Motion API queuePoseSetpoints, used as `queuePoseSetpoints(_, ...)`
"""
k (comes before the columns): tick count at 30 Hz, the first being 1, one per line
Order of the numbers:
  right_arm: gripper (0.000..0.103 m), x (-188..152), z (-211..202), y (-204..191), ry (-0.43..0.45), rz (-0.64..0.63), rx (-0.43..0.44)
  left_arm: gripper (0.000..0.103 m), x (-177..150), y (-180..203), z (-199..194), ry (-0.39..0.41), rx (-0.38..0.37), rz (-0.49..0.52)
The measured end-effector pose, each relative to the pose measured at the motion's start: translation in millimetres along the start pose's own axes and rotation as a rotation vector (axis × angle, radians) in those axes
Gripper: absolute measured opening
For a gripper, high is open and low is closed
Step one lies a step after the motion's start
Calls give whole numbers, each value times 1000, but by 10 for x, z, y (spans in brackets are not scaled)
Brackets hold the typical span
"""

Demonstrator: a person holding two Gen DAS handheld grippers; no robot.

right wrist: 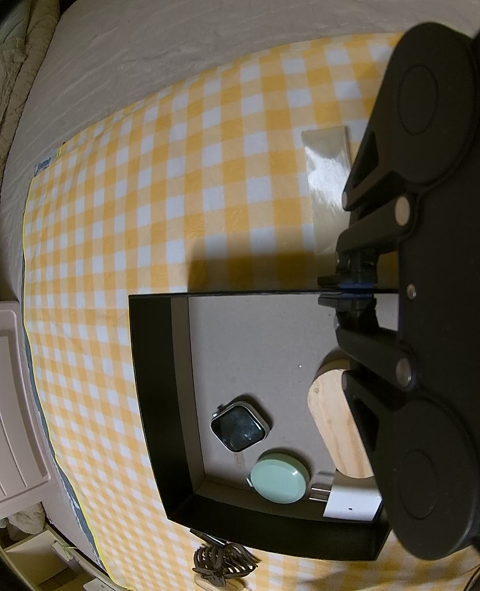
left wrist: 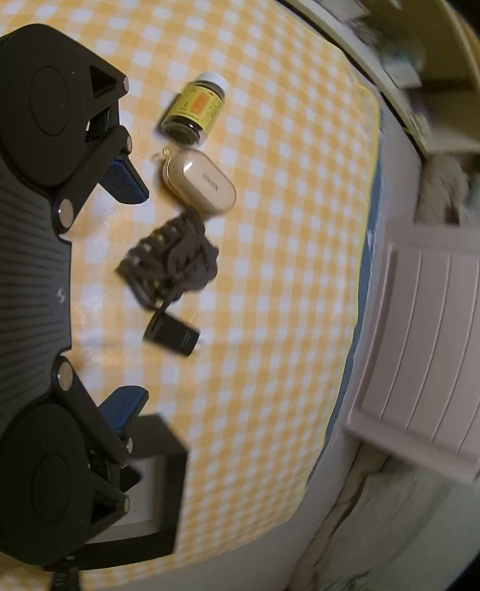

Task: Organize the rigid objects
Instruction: 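Move the left tool to the dark brown claw clip and grasp it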

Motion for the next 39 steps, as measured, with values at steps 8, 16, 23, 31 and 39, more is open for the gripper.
queuePoseSetpoints(8,3,-4,-2,-9,-1,-1,0,103,209,-167,332,-11,8,-192)
queuePoseSetpoints(16,3,0,10,-35,1,-6,0,86,252,-99,571,-22,88,-323)
queuePoseSetpoints(23,3,-31,23,-30,1,-8,1,66,277,-32,682,44,180,-318)
queuePoseSetpoints(31,4,-34,23,-46,1,-11,-3,48,335,-120,645,46,199,-271)
queuePoseSetpoints(39,4,-45,9,-52,0,-12,-3,47,386,-1,343,125,126,-96)
Point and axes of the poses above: each gripper's, at about its wrist camera, not at the fingertips, and z roughly the way its jaws point, y to its right, x to its top, the point moved 4 cm from there along z, roughly the way its jaws point, and after that the axes turned 8 degrees about -z, right-handed, at the moved point
